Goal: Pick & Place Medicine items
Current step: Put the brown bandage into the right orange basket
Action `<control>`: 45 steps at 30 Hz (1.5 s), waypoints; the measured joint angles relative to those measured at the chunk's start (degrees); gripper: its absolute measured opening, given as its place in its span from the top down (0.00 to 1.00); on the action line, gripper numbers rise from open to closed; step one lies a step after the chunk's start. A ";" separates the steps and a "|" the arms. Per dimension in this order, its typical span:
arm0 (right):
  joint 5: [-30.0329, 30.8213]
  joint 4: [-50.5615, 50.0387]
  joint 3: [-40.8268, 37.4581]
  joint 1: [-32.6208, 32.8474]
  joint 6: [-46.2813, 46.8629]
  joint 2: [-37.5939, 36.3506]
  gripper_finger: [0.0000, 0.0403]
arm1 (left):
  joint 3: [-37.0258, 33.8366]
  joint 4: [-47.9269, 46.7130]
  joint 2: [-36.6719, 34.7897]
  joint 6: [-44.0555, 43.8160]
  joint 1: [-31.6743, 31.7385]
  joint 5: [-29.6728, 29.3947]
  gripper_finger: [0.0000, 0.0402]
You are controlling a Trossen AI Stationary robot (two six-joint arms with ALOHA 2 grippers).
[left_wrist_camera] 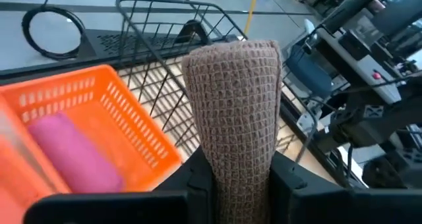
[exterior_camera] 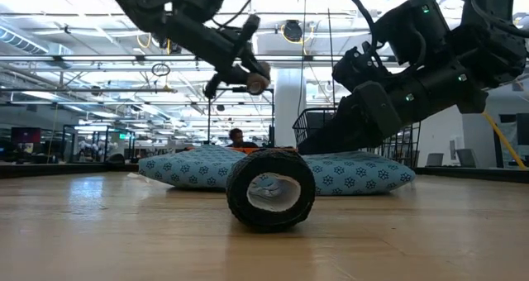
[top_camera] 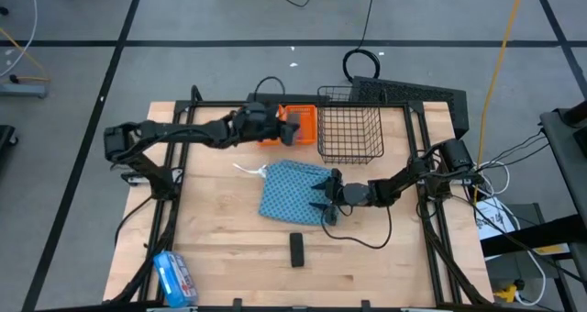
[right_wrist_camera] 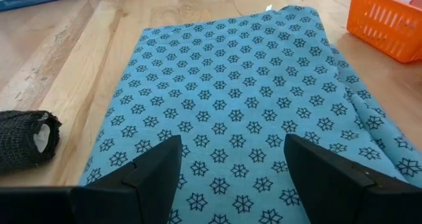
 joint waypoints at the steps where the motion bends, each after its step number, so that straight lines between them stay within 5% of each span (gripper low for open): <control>1: 0.00 0.00 0.00 0.00 0.00 0.00 0.36 | 1.09 0.07 1.10 0.08 0.47 0.59 0.82; 9: 0.00 0.05 0.00 0.01 0.17 0.00 0.36 | 8.86 0.43 10.81 1.96 2.64 -0.87 0.82; 19: 0.02 0.07 0.00 0.33 0.17 0.00 0.36 | 9.25 9.07 20.71 -4.90 5.45 -0.46 0.82; 34: 0.00 0.09 0.00 0.33 0.19 0.00 0.36 | 9.23 10.87 24.53 -3.71 5.83 -3.87 0.81; 45: 0.01 0.07 0.00 0.33 0.20 0.00 0.36 | 9.23 10.81 24.53 -4.31 5.72 -3.96 0.58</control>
